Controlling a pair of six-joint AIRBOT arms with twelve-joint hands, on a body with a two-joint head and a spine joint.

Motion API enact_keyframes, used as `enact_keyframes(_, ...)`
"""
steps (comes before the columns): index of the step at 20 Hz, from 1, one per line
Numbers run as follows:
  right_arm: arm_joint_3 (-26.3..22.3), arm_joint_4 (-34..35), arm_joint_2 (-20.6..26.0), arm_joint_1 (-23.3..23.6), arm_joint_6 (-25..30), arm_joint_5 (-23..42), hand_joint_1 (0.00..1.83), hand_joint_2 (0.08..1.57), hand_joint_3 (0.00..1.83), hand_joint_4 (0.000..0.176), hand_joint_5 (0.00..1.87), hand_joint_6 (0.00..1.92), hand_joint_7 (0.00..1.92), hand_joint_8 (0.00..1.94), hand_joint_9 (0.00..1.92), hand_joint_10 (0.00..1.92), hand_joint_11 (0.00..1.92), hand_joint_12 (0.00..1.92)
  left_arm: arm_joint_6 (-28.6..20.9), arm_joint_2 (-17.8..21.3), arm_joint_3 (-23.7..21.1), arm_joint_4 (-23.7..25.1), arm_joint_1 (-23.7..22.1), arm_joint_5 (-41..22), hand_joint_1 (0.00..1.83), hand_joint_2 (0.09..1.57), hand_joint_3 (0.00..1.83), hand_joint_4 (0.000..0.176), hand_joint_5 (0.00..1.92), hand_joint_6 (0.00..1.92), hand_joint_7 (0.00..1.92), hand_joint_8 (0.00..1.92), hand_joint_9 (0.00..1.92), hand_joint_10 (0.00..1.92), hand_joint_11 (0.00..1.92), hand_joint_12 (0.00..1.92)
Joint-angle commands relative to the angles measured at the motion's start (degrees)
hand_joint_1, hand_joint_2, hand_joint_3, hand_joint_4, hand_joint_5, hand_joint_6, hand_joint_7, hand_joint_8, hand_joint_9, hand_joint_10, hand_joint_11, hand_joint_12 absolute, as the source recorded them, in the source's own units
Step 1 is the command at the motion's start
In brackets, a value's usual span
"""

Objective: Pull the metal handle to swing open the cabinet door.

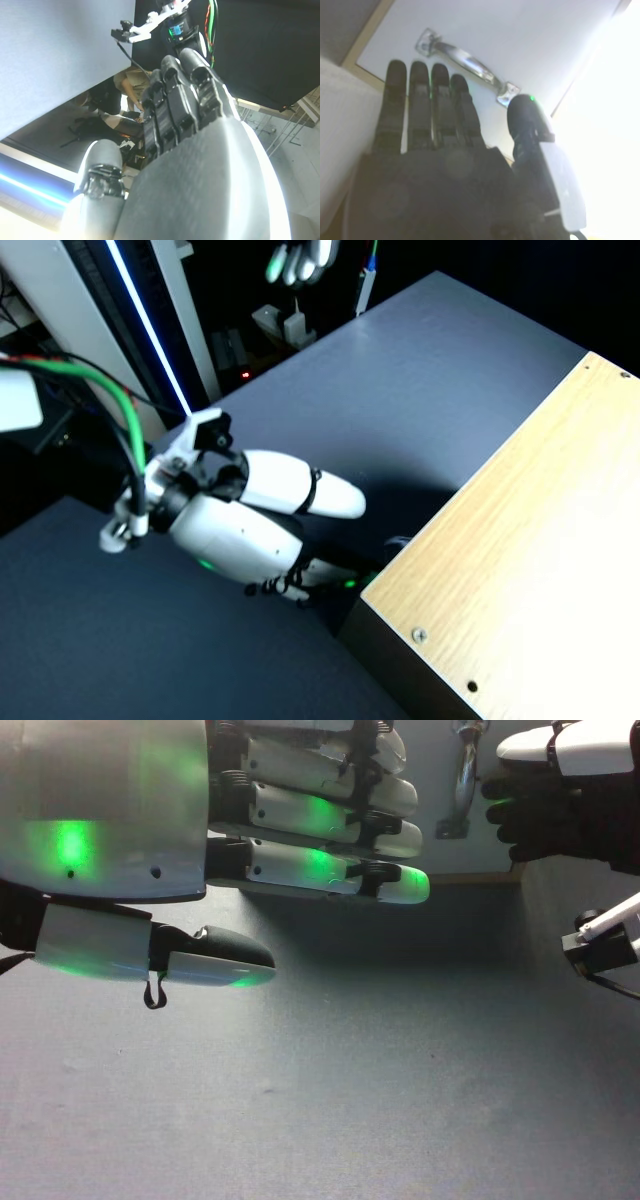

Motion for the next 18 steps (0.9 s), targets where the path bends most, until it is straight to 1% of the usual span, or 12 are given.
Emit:
enact_keyframes(1,0.85,-0.65,0.03,0.71,0.72,0.55,0.00,1.45,0.00,0.000,0.25,0.01,0.30,0.00,0.27,0.00,0.00,0.77,0.47,0.44,0.07,-5.70,-0.59,-1.45,0.00,1.57,0.01,0.000,0.33,0.01,0.38,0.00,0.36,0.00,0.01,0.81)
enact_keyframes(5,2.45,-0.65,-0.77,0.70,1.11,0.55,0.00,1.45,0.00,0.000,0.28,0.01,0.31,0.00,0.29,0.01,0.00,0.84,0.47,0.44,0.07,-5.70,-0.59,-1.45,0.00,1.57,0.01,0.000,0.34,0.01,0.39,0.01,0.36,0.00,0.00,0.81)
enact_keyframes(9,2.59,-0.65,-1.07,0.70,1.62,0.58,0.00,1.45,0.00,0.000,0.26,0.00,0.31,0.00,0.29,0.00,0.00,0.84,0.47,0.44,0.07,-5.70,-0.59,-1.45,0.00,1.57,0.01,0.000,0.35,0.01,0.39,0.01,0.37,0.01,0.01,0.82)
enact_keyframes(12,2.34,-0.65,-1.15,0.66,1.62,0.75,0.00,1.45,0.00,0.000,0.25,0.00,0.30,0.00,0.28,0.00,0.00,0.77,0.47,0.44,0.07,-5.70,-0.59,-1.45,0.00,1.57,0.01,0.000,0.34,0.00,0.39,0.00,0.37,0.00,0.00,0.82)
enact_keyframes(15,1.94,-0.65,-1.05,0.52,1.62,0.85,0.00,1.45,0.00,0.000,0.27,0.00,0.31,0.00,0.29,0.00,0.00,0.80,0.47,0.44,0.07,-5.70,-0.59,-1.45,0.00,1.57,0.02,0.000,0.34,0.00,0.39,0.00,0.37,0.01,0.00,0.82)
enact_keyframes(18,1.24,-0.65,-0.50,0.36,1.62,1.56,0.00,1.45,0.00,0.000,0.27,0.00,0.31,0.00,0.29,0.00,0.00,0.80,0.47,0.44,0.07,-5.70,-0.59,-1.45,0.00,1.57,0.02,0.000,0.35,0.01,0.39,0.00,0.37,0.00,0.00,0.82)
